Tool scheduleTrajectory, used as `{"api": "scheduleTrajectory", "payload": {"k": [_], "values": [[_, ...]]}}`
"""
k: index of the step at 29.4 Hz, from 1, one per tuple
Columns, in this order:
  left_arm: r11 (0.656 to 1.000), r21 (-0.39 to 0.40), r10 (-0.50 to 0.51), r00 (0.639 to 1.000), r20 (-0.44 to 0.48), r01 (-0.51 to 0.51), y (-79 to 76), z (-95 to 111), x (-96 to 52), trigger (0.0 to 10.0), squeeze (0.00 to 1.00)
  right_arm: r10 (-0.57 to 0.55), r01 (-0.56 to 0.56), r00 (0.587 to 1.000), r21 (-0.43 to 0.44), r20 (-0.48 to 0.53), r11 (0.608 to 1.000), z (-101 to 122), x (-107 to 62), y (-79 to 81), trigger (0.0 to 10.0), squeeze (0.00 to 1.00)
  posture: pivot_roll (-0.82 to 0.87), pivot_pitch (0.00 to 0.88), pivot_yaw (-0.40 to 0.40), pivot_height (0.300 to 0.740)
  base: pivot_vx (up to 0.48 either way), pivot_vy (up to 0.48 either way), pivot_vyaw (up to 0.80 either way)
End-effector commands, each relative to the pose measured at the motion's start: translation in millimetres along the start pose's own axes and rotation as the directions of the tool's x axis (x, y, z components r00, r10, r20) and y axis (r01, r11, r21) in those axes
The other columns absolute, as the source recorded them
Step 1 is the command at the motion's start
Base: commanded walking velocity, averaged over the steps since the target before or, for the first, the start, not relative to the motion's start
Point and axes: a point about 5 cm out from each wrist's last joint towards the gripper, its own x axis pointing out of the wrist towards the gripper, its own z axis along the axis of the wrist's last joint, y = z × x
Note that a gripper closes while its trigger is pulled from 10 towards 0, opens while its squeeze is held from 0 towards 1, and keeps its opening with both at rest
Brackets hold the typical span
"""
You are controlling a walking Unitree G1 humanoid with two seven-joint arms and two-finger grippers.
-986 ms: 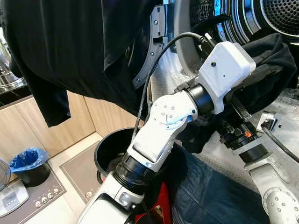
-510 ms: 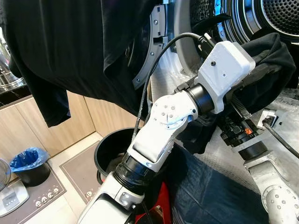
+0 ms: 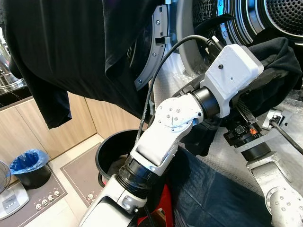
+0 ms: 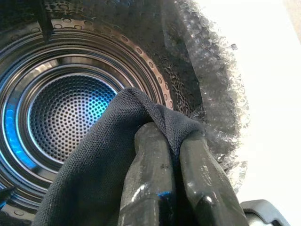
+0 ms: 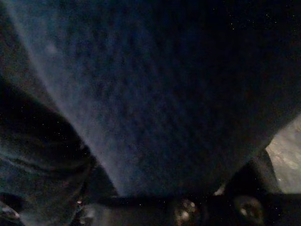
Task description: Clothes washing
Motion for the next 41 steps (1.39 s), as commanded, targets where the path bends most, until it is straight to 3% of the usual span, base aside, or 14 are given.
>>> {"api": "scheduleTrajectory", "payload": {"k": [1, 2, 3, 20, 28, 37, 41], "values": [[0.999, -0.039, -0.026, 0.999, 0.042, 0.027, -8.4, 7.5, 5.9, 10.0, 0.0, 0.078, -0.077, 0.995, -0.013, 0.067, 0.997, 15.4, 10.1, 16.8, 0.0, 0.0, -0.11, 0.0, 0.079, 0.74, 0.0, 0.0, 0.0], [0.998, -0.06, -0.025, 0.999, 0.036, 0.027, -8.6, 6.4, 6.5, 10.0, 0.0, 0.09, -0.09, 0.993, -0.001, 0.07, 0.996, 14.5, 11.1, 19.7, 0.0, 0.0, -0.11, 0.0, 0.079, 0.74, 0.0, 0.0, 0.0], [0.994, -0.1, -0.029, 0.999, 0.031, 0.032, -8.6, 4.9, 6.5, 10.0, 1.0, 0.093, -0.094, 0.993, 0.012, 0.074, 0.996, 13.3, 11.9, 21.4, 0.0, 0.0, -0.1, 0.0, 0.078, 0.74, 0.0, 0.0, 0.0], [0.98, -0.164, -0.115, 0.993, 0.009, 0.115, -19.8, 9.1, 1.8, 10.0, 1.0, 0.096, -0.104, 0.99, 0.085, 0.101, 0.991, 5.6, 15.2, 28.4, 0.0, 0.0, -0.09, 0.0, 0.076, 0.74, 0.0, 0.0, 0.0], [0.979, -0.137, -0.163, 0.983, -0.088, 0.15, -28.5, 5.1, -6.6, 10.0, 1.0, 0.143, -0.151, 0.983, 0.064, 0.111, 0.986, 7.4, 12.3, 28.1, 0.0, 0.0, -0.09, 0.0, 0.077, 0.74, 0.0, 0.0, 0.0], [0.98, -0.116, -0.178, 0.972, -0.151, 0.161, -32.4, 4.4, -13.1, 10.0, 1.0, 0.227, -0.23, 0.973, 0.044, 0.051, 0.972, 3.1, 8.2, 29.4, 0.0, 0.0, -0.09, 0.0, 0.076, 0.74, 0.0, 0.0, 0.0], [0.98, -0.093, -0.193, 0.955, -0.223, 0.176, -35.7, -3.1, -29.5, 10.0, 1.0, 0.255, -0.256, 0.967, 0.029, 0.014, 0.966, 3.4, 6.1, 25.8, 0.0, 0.0, -0.07, 0.0, 0.073, 0.74, 0.0, 0.0, 0.0]]}}
